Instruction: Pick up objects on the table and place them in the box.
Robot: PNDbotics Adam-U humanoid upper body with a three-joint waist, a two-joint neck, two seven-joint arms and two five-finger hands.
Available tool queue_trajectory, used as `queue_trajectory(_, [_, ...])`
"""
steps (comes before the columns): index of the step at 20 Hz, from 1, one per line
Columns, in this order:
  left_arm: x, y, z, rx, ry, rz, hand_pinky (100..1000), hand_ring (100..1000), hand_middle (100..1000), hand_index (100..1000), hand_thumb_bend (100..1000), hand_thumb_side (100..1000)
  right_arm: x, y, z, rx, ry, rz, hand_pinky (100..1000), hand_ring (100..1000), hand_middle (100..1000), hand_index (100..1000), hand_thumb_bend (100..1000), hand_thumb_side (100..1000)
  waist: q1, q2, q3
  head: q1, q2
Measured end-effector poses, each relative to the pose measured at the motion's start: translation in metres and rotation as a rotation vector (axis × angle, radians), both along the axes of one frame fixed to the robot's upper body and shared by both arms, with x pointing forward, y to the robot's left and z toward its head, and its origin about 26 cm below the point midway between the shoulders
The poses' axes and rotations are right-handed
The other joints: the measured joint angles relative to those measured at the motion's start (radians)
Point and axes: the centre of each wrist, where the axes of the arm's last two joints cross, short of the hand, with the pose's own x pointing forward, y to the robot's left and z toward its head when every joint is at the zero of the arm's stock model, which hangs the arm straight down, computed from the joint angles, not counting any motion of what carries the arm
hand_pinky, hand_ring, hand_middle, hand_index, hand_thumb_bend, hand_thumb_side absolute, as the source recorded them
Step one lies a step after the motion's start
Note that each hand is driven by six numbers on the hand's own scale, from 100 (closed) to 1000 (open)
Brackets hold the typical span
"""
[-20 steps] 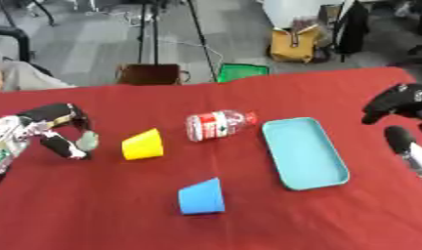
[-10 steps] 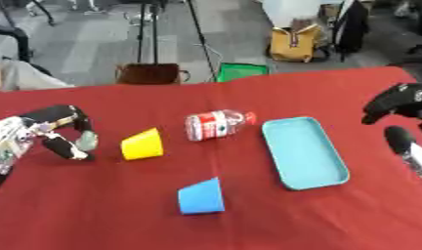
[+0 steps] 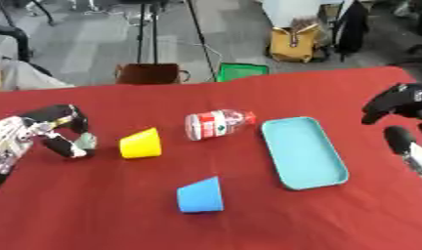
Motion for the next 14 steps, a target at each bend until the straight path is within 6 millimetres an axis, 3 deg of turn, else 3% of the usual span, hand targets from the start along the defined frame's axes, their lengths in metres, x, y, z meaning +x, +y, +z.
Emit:
queue_trajectory(5, [-0.0002, 0.0005, 0.0, -0.038, 0.044, -0.017, 666, 627, 531, 669, 595, 377, 0.0001, 0.0007, -0.0004, 0.003, 0.001, 0.001, 603, 611, 641, 735, 211, 463, 0.0, 0.0, 0.0, -0.001, 0.0])
queue_trajectory(12, [-0.0003, 0.0014, 0.0012, -0.047, 0.049, -0.019, 673, 631, 537, 676, 597, 342, 0.0007, 0.0003, -0.0014, 0.003, 0.005, -0.001, 603, 610, 641, 735, 212, 463, 0.0, 0.0, 0.0, -0.003, 0.0])
queue_trajectory(14, [-0.0004, 0.0021, 0.0019, -0.043, 0.037, -0.006, 683, 629, 532, 670, 583, 287, 0.0007, 0.0003, -0.0015, 0.003, 0.005, -0.001, 603, 610, 640, 734, 212, 463, 0.0, 0.0, 0.0, -0.004, 0.0])
